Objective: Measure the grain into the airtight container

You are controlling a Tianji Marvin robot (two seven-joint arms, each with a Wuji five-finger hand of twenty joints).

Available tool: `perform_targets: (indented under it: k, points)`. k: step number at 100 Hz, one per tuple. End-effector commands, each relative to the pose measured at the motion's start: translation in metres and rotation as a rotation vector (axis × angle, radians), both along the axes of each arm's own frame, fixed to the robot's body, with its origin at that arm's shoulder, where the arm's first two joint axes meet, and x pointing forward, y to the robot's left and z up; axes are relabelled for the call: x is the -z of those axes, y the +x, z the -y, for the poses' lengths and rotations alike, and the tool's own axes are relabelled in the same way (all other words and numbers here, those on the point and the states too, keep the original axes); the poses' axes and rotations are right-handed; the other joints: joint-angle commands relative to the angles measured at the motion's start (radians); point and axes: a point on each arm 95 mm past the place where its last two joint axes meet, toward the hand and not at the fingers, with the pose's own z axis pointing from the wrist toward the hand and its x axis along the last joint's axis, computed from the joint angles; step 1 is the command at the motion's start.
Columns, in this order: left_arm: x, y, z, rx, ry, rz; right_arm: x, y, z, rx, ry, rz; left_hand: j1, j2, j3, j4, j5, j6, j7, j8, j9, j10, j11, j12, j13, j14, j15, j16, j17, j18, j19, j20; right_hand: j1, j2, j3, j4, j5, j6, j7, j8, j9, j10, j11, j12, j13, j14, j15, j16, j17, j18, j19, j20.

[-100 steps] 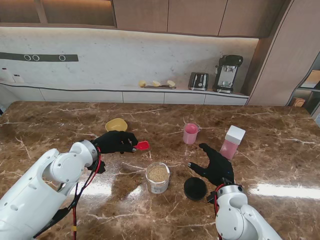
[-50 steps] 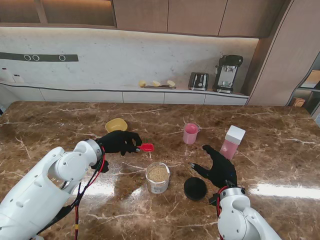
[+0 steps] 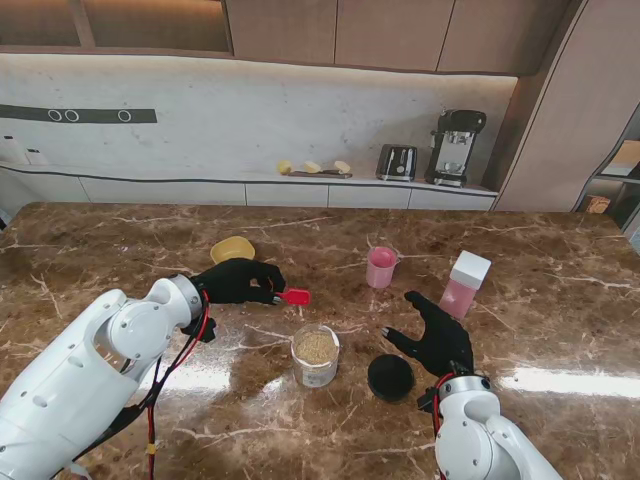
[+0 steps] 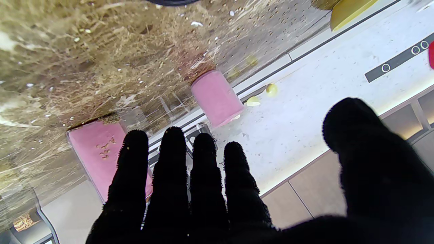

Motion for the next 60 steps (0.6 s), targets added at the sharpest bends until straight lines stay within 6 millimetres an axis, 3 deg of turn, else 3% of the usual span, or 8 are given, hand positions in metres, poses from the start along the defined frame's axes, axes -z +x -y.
perform_targets:
  k: [1, 10, 24, 34, 50, 60]
  points:
    - [0.002, 0.0, -0.002, 0.005, -0.002, -0.019, 0.006, -0.003, -0.001, -0.003, 0.003, -0.027, 0.101, 0.035, 0.009, 0.016, 0.08, -0.057, 0.105, -0.009, 0.024, -0.007, 0.021, 0.005, 0.067, 0.002, 0.081, 0.01, 0.025, 0.037, 0.065, 0.043, -0.007, 0.014, -0.023, 0.033, -0.002, -0.03, 0.01, -0.006, 0.008, -0.016, -0.015, -0.001, 0.013, -0.003, -0.011, 0.011, -0.013, 0.006, 0.023, -0.019]
    - [0.004, 0.0, -0.003, 0.016, -0.017, -0.032, 0.006, -0.003, -0.002, -0.004, 0.005, -0.03, 0.097, 0.038, 0.012, 0.02, 0.067, -0.089, 0.117, 0.07, 0.039, -0.007, 0.022, -0.001, 0.077, -0.003, 0.079, -0.001, 0.039, 0.035, 0.064, 0.053, -0.007, 0.014, -0.024, 0.033, -0.003, -0.03, 0.01, -0.006, 0.008, -0.017, -0.016, -0.001, 0.012, -0.003, -0.012, 0.011, -0.014, 0.01, 0.025, -0.016]
    - [0.007, -0.001, -0.005, 0.036, -0.038, -0.091, 0.005, -0.002, -0.003, -0.009, 0.004, -0.031, 0.097, 0.056, 0.027, 0.029, 0.035, -0.076, 0.095, 0.185, 0.026, 0.006, 0.032, 0.011, 0.065, 0.004, 0.065, 0.007, 0.031, 0.036, 0.045, 0.053, -0.007, 0.015, -0.023, 0.033, -0.003, -0.031, 0.009, -0.007, 0.009, -0.018, -0.017, -0.001, 0.014, -0.001, -0.012, 0.012, -0.013, 0.013, 0.028, -0.012]
    - [0.01, -0.002, -0.005, 0.037, -0.06, -0.122, 0.005, -0.002, -0.003, -0.013, -0.001, -0.028, 0.103, 0.061, 0.035, 0.036, 0.024, -0.056, 0.095, 0.201, 0.032, 0.016, 0.035, 0.001, 0.065, 0.014, 0.056, 0.009, 0.031, 0.037, 0.042, 0.053, -0.007, 0.015, -0.023, 0.034, -0.002, -0.031, 0.009, -0.007, 0.011, -0.017, -0.017, 0.0, 0.018, -0.002, -0.011, 0.014, -0.011, 0.006, 0.029, -0.009]
    - [0.014, -0.003, -0.005, 0.035, -0.094, -0.137, 0.004, 0.001, -0.003, -0.02, -0.002, -0.02, 0.103, 0.057, 0.041, 0.04, 0.022, -0.031, 0.088, 0.2, 0.074, 0.032, 0.059, -0.17, 0.092, 0.037, 0.054, 0.012, 0.061, 0.037, 0.032, 0.069, 0.005, 0.01, -0.023, 0.034, 0.013, -0.026, 0.018, -0.006, 0.028, -0.022, -0.009, 0.002, 0.038, -0.026, -0.012, 0.007, 0.02, -0.058, 0.004, -0.031]
    - [0.016, -0.005, -0.005, 0.041, -0.092, -0.136, 0.003, 0.005, -0.004, -0.026, 0.002, -0.01, 0.104, 0.054, 0.04, 0.039, 0.03, -0.027, 0.085, 0.193, 0.094, 0.036, 0.065, -0.19, 0.096, 0.045, 0.071, 0.01, 0.071, 0.038, 0.039, 0.076, 0.016, 0.004, -0.024, 0.033, 0.024, -0.026, 0.026, -0.008, 0.042, -0.029, -0.007, -0.006, 0.058, -0.044, -0.016, -0.009, 0.047, -0.091, 0.0, -0.059]
